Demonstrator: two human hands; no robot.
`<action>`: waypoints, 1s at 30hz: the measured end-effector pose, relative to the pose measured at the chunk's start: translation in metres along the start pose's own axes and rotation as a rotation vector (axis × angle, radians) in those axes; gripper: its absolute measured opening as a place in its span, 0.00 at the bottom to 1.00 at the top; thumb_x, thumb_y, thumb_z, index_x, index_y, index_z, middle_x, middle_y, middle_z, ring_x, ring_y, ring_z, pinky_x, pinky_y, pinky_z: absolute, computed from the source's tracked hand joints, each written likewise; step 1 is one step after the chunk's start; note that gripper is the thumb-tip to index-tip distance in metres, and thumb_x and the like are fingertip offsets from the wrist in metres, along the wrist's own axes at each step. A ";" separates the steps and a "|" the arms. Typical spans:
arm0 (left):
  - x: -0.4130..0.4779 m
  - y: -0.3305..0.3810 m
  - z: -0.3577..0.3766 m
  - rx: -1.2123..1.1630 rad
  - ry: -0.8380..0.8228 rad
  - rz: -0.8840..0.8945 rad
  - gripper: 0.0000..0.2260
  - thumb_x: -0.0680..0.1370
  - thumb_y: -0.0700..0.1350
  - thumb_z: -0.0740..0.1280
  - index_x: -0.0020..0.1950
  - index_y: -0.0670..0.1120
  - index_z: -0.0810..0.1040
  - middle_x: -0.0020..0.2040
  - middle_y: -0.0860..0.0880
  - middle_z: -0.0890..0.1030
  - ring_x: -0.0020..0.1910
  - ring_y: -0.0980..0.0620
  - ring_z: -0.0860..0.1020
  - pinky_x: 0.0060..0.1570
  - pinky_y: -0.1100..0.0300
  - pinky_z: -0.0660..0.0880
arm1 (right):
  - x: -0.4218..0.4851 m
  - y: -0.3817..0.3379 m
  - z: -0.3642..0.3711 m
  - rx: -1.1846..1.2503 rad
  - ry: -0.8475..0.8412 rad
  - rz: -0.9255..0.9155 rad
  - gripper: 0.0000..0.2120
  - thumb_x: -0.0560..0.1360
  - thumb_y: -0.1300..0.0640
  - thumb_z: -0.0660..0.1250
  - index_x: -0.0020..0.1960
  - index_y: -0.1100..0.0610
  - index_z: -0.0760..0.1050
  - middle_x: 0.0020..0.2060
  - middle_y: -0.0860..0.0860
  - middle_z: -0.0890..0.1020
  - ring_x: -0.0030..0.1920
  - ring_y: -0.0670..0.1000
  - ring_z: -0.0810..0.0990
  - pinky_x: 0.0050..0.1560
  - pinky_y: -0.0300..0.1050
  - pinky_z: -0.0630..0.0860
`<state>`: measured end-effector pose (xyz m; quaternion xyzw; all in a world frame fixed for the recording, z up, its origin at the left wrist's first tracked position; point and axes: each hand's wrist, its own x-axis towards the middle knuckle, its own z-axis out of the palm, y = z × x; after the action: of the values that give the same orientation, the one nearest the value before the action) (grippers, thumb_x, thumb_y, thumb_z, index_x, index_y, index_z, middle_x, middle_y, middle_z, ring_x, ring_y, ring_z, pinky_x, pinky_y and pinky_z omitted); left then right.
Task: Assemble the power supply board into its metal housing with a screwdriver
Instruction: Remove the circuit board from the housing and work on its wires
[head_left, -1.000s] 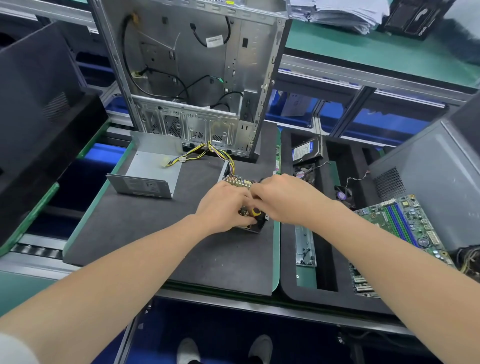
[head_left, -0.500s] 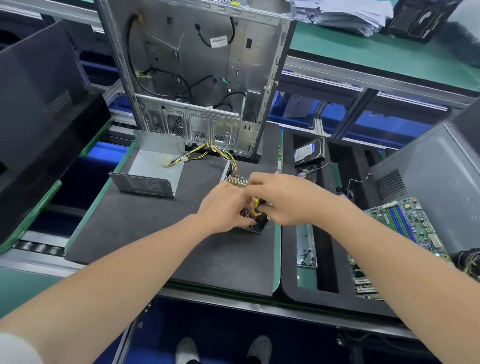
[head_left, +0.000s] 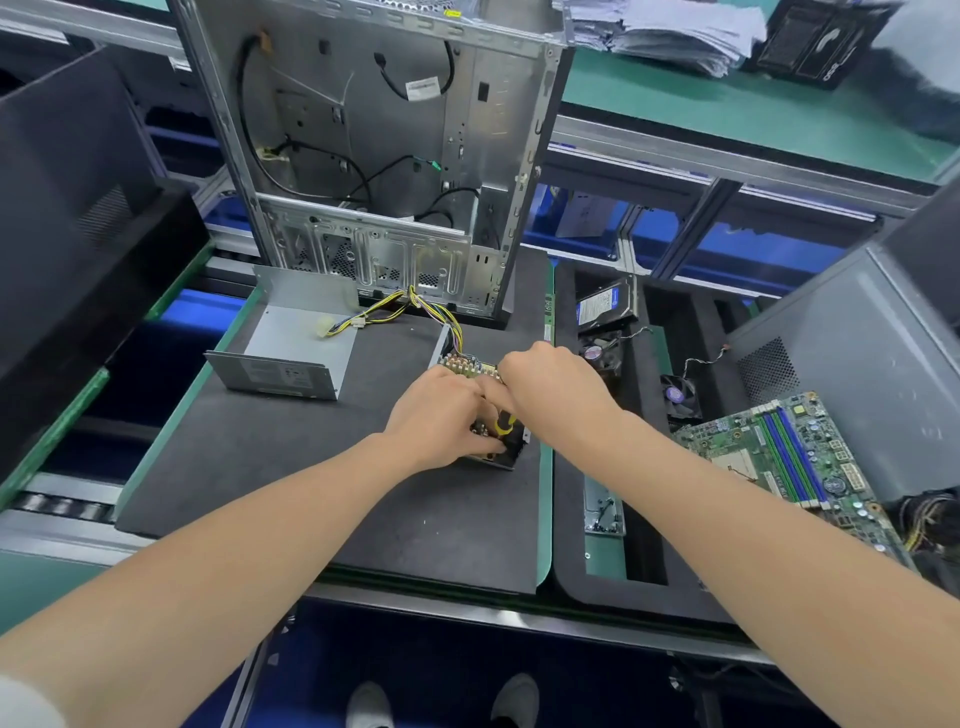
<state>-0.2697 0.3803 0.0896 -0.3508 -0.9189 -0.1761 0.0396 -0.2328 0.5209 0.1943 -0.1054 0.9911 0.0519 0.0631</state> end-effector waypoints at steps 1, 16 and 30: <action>0.000 0.000 0.001 -0.007 0.006 -0.005 0.15 0.69 0.67 0.75 0.38 0.56 0.86 0.35 0.60 0.79 0.34 0.53 0.69 0.46 0.58 0.63 | -0.001 0.001 -0.002 -0.003 0.001 -0.026 0.16 0.86 0.47 0.60 0.44 0.55 0.71 0.33 0.52 0.64 0.44 0.63 0.79 0.40 0.50 0.70; 0.000 -0.005 0.000 0.063 -0.098 0.069 0.14 0.70 0.63 0.74 0.50 0.56 0.86 0.51 0.58 0.80 0.46 0.49 0.77 0.48 0.57 0.60 | -0.009 0.016 -0.007 0.085 -0.081 -0.262 0.05 0.81 0.54 0.69 0.54 0.54 0.81 0.45 0.51 0.79 0.51 0.58 0.81 0.51 0.56 0.80; 0.001 -0.011 -0.005 0.090 -0.267 -0.011 0.28 0.71 0.58 0.78 0.65 0.53 0.71 0.54 0.55 0.79 0.57 0.48 0.76 0.63 0.53 0.70 | -0.007 0.037 -0.029 0.472 0.179 -0.120 0.10 0.74 0.58 0.74 0.54 0.50 0.81 0.43 0.42 0.83 0.43 0.41 0.79 0.46 0.38 0.75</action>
<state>-0.2779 0.3708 0.0914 -0.3639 -0.9249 -0.0864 -0.0683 -0.2373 0.5548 0.2271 -0.1505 0.9694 -0.1940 0.0009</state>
